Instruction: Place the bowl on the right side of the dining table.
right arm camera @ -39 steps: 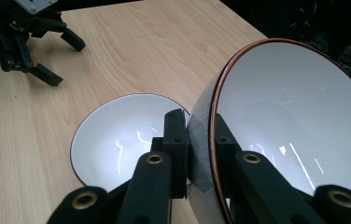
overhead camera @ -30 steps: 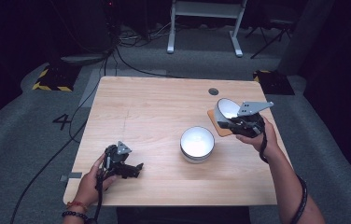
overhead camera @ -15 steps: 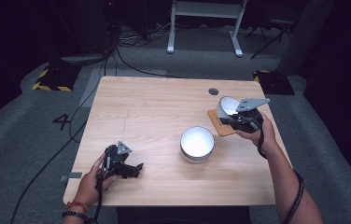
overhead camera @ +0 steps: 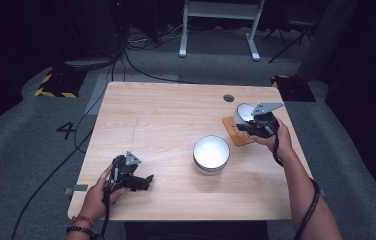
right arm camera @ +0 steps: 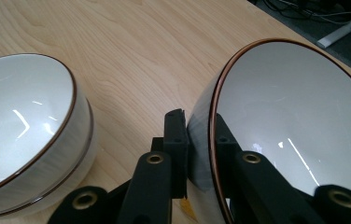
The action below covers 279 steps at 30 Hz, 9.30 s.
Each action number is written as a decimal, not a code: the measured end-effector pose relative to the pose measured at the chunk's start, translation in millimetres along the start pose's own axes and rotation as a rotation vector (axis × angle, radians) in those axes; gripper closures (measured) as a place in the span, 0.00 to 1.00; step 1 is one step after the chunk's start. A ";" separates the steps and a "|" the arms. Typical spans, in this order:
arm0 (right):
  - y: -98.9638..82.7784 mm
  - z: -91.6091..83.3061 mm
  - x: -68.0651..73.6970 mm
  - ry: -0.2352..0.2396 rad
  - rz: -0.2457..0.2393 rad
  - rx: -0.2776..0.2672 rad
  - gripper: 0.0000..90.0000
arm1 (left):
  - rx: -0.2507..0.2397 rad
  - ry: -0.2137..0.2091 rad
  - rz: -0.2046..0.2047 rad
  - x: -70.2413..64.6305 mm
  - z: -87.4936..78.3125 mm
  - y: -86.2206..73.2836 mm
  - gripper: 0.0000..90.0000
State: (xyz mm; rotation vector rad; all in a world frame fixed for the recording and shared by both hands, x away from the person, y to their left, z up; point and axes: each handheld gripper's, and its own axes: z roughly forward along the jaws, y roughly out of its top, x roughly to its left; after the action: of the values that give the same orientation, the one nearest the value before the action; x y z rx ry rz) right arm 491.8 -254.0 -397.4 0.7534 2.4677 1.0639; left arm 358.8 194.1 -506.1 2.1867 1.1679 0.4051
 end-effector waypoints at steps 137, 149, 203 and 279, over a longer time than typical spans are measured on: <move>-21.7 16.8 8.8 -0.126 0.002 0.117 0.28 | 0.000 0.003 0.003 0.0 0.1 -0.1 0.00; -23.8 6.6 14.6 -0.142 -0.001 0.102 0.28 | 0.000 0.003 0.002 0.0 0.0 -0.1 0.00; -48.4 -31.0 51.3 -0.143 -0.074 0.071 0.28 | -0.001 0.004 0.002 -0.1 0.1 -0.1 0.00; -167.0 -80.1 58.9 -0.207 0.064 0.161 0.24 | -0.002 0.004 0.000 -0.2 0.2 -0.1 0.00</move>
State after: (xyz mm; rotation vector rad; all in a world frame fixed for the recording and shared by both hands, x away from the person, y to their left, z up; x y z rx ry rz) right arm 349.1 -360.2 -475.5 0.9460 2.3843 0.7719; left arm 358.7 193.9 -506.3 2.1846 1.1694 0.4106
